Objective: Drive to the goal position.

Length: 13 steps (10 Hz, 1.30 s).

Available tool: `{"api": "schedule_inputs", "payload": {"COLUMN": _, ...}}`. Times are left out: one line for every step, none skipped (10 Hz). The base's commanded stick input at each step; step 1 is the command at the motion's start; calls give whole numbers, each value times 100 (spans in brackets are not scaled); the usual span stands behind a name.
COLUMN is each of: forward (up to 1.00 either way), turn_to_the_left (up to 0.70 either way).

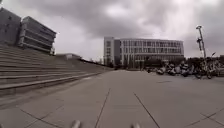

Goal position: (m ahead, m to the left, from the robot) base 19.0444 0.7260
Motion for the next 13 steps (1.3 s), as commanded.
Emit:
{"api": "schedule_inputs", "payload": {"forward": 85, "turn_to_the_left": 0}}
{"api": "schedule_inputs", "payload": {"forward": 85, "turn_to_the_left": 0}}
{"api": "schedule_inputs", "payload": {"forward": 85, "turn_to_the_left": 0}}
{"api": "schedule_inputs", "payload": {"forward": 85, "turn_to_the_left": 0}}
{"api": "schedule_inputs", "payload": {"forward": 85, "turn_to_the_left": 0}}
{"api": "schedule_inputs", "payload": {"forward": 85, "turn_to_the_left": 0}}
{"api": "schedule_inputs", "payload": {"forward": 85, "turn_to_the_left": 0}}
{"api": "schedule_inputs", "payload": {"forward": 85, "turn_to_the_left": 0}}
{"api": "schedule_inputs", "payload": {"forward": 85, "turn_to_the_left": 0}}
{"api": "schedule_inputs", "payload": {"forward": 85, "turn_to_the_left": 0}}
{"api": "schedule_inputs", "payload": {"forward": 85, "turn_to_the_left": -6}}
{"api": "schedule_inputs", "payload": {"forward": 85, "turn_to_the_left": -26}}
{"api": "schedule_inputs", "payload": {"forward": 85, "turn_to_the_left": -15}}
